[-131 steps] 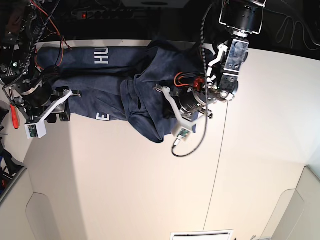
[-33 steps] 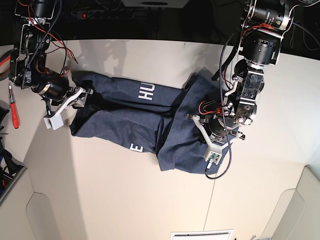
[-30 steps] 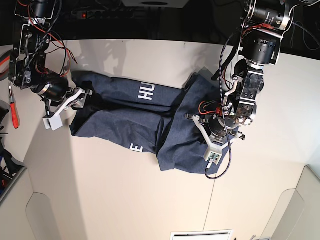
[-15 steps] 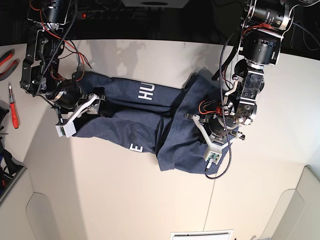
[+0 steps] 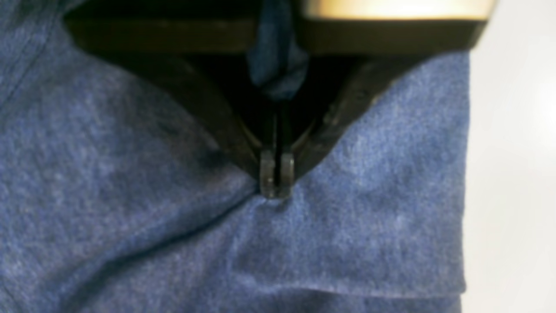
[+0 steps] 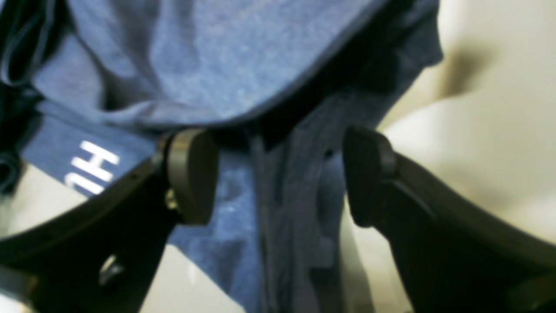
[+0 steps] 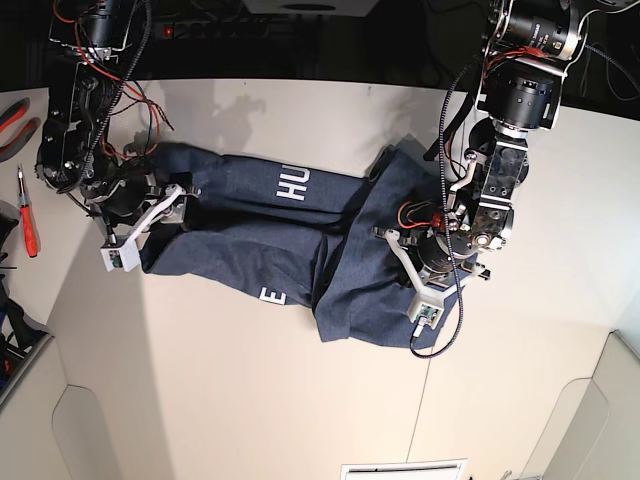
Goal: Layout the t-shirt on the table in an organized manner, then fold the t-shirt properly
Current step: 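Regrasp the collar end of the strip with the right gripper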
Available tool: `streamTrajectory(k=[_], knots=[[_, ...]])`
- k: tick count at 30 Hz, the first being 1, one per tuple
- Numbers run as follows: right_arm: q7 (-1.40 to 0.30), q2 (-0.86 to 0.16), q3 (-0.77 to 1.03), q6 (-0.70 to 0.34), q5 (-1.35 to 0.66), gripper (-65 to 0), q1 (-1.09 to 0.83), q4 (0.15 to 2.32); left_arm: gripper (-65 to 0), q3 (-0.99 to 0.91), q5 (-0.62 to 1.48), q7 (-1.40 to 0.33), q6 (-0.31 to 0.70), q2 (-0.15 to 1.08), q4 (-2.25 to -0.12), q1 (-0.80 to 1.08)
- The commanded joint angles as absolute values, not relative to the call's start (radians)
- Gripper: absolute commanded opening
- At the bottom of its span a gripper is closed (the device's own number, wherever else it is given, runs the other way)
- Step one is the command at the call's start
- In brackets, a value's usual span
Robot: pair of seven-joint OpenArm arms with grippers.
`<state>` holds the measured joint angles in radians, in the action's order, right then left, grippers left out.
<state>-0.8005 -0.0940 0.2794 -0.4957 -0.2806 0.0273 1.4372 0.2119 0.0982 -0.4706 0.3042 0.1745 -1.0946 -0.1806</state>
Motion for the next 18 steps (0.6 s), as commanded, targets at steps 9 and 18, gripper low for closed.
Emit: streamTrajectory(k=[9, 18], knots=[[-0.733, -0.100, 0.282, -0.446, -0.295, -20.8, 0.041, 1.337, -65.0, 0.215, 0.093, -0.531, 0.335, 0.175, -1.091, -0.177], [-0.710, -0.100, 0.302, -0.388, -0.326, -20.9, 0.041, 1.307, -65.0, 0.215, 0.093, -0.532, 0.337, 0.175, -1.091, -0.176]])
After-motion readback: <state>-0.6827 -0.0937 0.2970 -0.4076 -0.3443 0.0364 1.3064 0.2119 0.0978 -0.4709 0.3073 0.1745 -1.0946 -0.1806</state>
